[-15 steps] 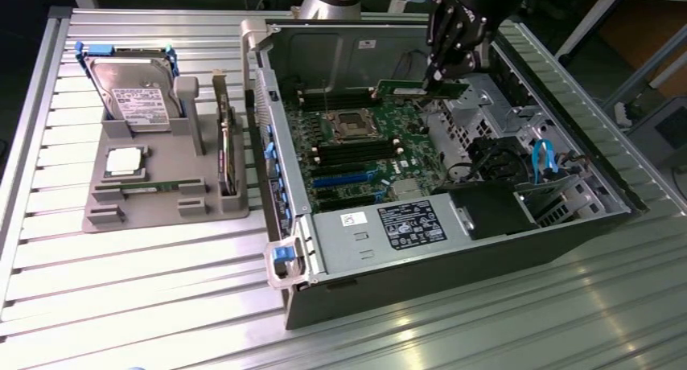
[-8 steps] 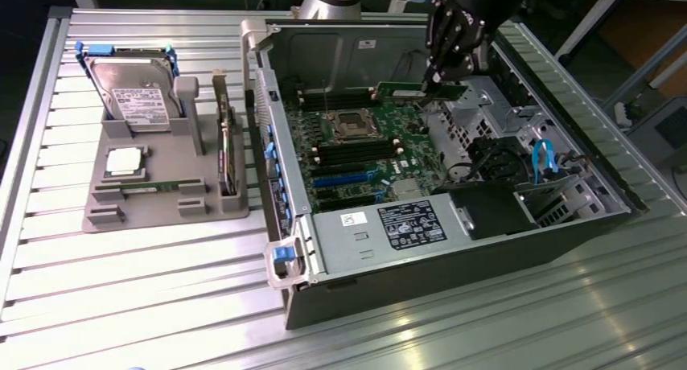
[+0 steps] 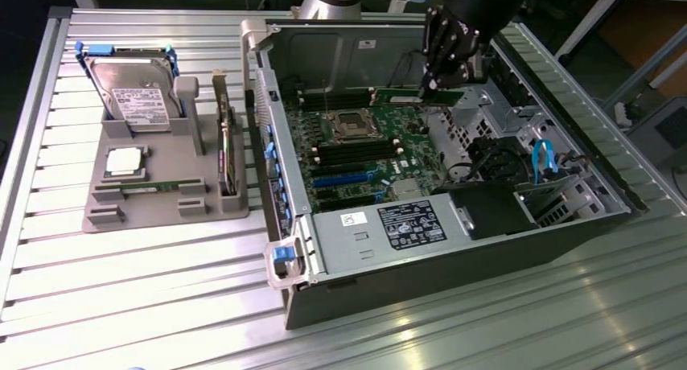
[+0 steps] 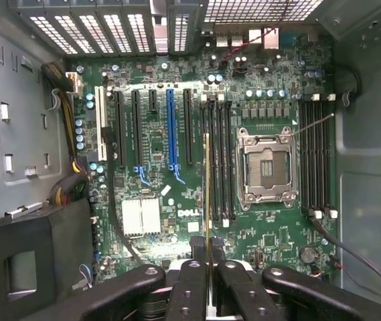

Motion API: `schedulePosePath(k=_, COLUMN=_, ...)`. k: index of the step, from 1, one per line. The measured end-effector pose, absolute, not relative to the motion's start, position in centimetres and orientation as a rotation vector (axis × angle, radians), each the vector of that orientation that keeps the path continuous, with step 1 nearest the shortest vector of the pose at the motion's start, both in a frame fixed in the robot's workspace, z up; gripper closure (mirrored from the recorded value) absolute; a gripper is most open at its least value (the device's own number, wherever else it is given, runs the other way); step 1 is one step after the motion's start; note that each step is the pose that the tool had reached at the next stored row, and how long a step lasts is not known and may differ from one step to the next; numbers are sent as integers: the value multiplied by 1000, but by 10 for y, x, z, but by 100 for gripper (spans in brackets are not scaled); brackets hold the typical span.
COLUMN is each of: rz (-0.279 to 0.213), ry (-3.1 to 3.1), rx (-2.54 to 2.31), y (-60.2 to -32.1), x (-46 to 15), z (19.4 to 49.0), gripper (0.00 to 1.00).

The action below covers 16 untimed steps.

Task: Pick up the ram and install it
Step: 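Insert the ram into the slot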

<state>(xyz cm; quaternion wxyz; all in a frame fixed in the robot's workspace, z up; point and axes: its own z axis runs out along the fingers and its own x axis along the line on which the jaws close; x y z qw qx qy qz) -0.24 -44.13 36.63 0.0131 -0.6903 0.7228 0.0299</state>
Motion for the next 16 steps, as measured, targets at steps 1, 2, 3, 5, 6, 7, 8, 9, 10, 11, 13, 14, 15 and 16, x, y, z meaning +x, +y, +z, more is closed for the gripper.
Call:
schedulePosePath(k=1, rz=93, ry=2252, rx=-2151, y=-441, x=-2, z=365, gripper=89)
schedulePosePath(k=2, rz=93, ry=2252, rx=-2151, y=-441, x=-2, z=364, gripper=89)
schedulePosePath(k=3, rz=93, ry=2252, rx=-2151, y=-441, x=-2, z=363, gripper=89)
schedulePosePath(k=5, rz=93, ry=2252, rx=-2151, y=-441, x=-2, z=362, gripper=89)
schedulePosePath(k=6, rz=93, ry=2252, rx=-2151, y=-441, x=-2, z=362, gripper=89)
schedulePosePath(k=7, rz=93, ry=2252, rx=-2151, y=-441, x=-2, z=361, gripper=89)
schedulePosePath(k=8, rz=93, ry=2252, rx=-2151, y=-441, x=-2, z=361, gripper=89)
schedulePosePath(k=9, rz=93, ry=2252, rx=-2151, y=-441, x=-2, z=360, gripper=89)
schedulePosePath(k=10, rz=93, ry=2252, rx=-2151, y=-441, x=-2, z=358, gripper=89)
schedulePosePath(k=11, rz=93, ry=2252, rx=-2151, y=-441, x=-2, z=357, gripper=89)
schedulePosePath(k=13, rz=93, ry=2252, rx=-2151, y=-441, x=-2, z=355, gripper=89)
schedulePosePath(k=14, rz=93, ry=2252, rx=-2151, y=-441, x=-2, z=354, gripper=89)
schedulePosePath(k=15, rz=93, ry=2252, rx=-2151, y=-441, x=-2, z=352, gripper=89)
schedulePosePath(k=16, rz=93, ry=2252, rx=-2151, y=-441, x=-2, z=351, gripper=89)
